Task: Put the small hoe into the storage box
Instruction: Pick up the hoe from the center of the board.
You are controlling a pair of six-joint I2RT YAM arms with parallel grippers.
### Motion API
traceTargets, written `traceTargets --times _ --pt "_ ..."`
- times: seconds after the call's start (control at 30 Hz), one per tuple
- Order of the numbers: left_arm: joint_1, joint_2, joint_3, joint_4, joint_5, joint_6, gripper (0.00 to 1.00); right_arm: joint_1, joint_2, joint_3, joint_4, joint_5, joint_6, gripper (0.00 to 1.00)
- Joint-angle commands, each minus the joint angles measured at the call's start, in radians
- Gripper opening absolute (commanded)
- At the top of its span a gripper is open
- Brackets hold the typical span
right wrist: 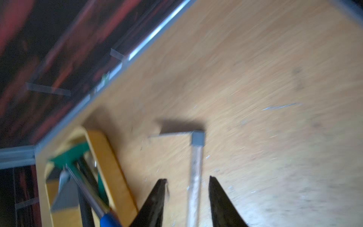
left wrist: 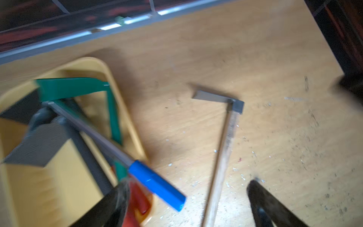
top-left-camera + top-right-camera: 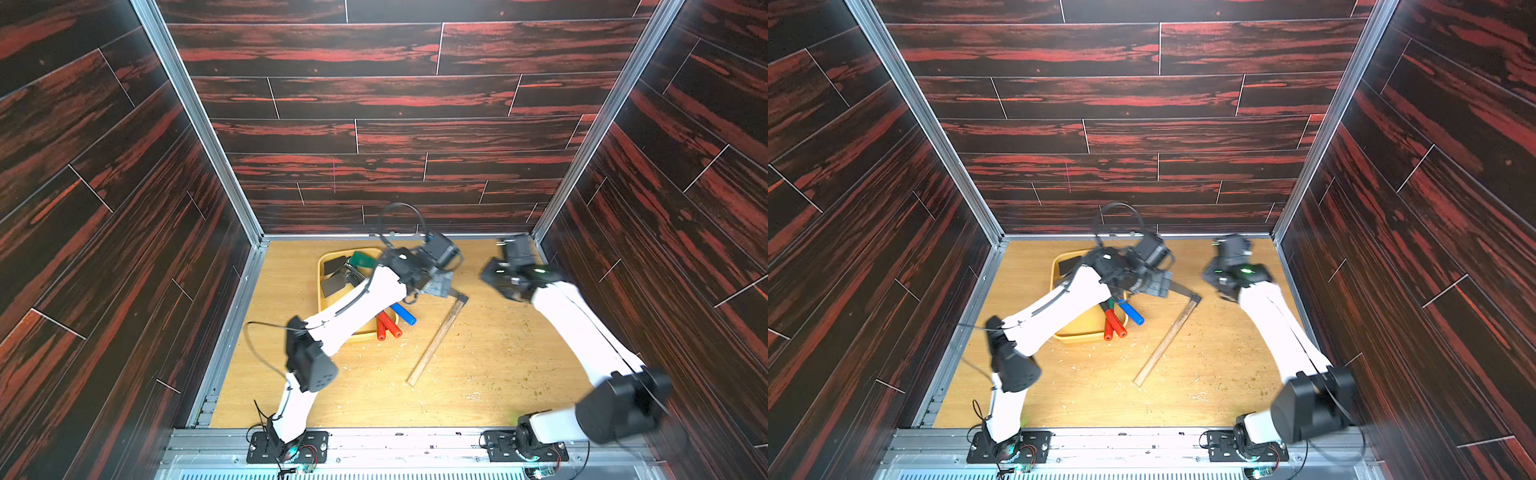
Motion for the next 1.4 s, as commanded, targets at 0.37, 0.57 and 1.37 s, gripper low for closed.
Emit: traceTargets --times 0.37,0.57,1.37 --pt "-0.039 0.328 0.269 -0.120 0.131 0.014 0.87 -0.119 -0.162 -0.089 -0.053 -0.086 -0.112 0.39" --pt "-0.041 0.378 0.252 -0.112 0.159 0.005 0.83 -0.122 -0.160 -0.094 -0.054 -0.081 -0.109 0.39" --pt "-0.050 0.494 0.263 -0.118 0.218 0.025 0.69 -0.126 -0.169 -0.137 -0.032 -0.096 -0.088 0.37"
